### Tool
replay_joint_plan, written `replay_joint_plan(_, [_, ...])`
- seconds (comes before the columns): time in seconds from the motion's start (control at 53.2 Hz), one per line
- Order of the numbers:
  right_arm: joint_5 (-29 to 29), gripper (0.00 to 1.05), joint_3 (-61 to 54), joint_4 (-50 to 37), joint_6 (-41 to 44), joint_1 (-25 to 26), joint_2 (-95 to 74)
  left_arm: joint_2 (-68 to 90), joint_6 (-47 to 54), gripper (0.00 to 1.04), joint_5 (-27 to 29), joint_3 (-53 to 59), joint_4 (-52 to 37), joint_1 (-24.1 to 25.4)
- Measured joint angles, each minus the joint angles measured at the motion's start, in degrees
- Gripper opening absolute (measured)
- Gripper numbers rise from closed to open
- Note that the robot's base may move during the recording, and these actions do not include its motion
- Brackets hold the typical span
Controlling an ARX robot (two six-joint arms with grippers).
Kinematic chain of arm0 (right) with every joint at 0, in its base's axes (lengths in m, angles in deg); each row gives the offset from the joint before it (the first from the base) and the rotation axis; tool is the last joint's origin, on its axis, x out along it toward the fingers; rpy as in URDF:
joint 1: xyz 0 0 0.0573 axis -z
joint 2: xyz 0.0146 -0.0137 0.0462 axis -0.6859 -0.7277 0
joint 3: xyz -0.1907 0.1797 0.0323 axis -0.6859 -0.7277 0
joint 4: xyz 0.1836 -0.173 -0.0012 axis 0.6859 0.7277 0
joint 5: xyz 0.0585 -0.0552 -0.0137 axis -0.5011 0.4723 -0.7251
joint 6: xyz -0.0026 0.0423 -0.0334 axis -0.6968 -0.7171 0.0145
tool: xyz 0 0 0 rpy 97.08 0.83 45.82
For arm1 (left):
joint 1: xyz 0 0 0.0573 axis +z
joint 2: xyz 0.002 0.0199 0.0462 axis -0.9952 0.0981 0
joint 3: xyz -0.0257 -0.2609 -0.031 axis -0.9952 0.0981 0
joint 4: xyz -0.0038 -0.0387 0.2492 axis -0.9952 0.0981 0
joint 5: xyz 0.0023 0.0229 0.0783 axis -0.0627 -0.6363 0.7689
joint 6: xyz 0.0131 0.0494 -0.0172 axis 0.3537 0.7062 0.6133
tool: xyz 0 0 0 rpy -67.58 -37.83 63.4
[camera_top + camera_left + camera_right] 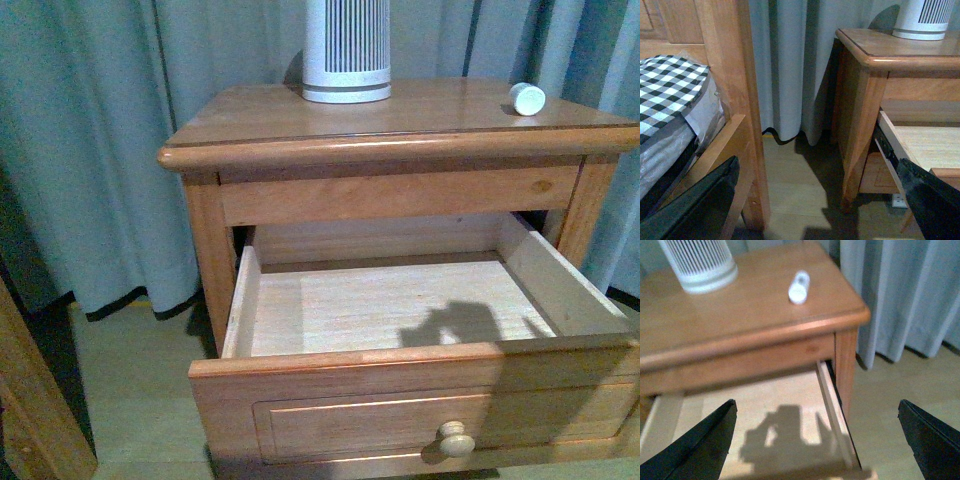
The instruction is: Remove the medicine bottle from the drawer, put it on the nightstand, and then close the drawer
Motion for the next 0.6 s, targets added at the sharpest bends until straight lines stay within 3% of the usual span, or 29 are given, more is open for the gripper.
replay_joint_plan(0.188, [0.5,0.98,-15.7,2.0,-2.8,-2.6,9.7,0.0,0.0,0.98,0.0,0.0,0.0,0.0])
replay_joint_plan(0.32, [0.5,0.98,-22.8,-3.7,-3.5,-4.5,7.1,0.0,0.0,0.98,0.0,0.0,0.0,0.0])
replay_joint_plan(0.602, [-0.3,0.98,-26.6,-33.7,-2.8,-3.0,-20.0,0.0,0.0,0.98,0.0,0.0,0.0,0.0])
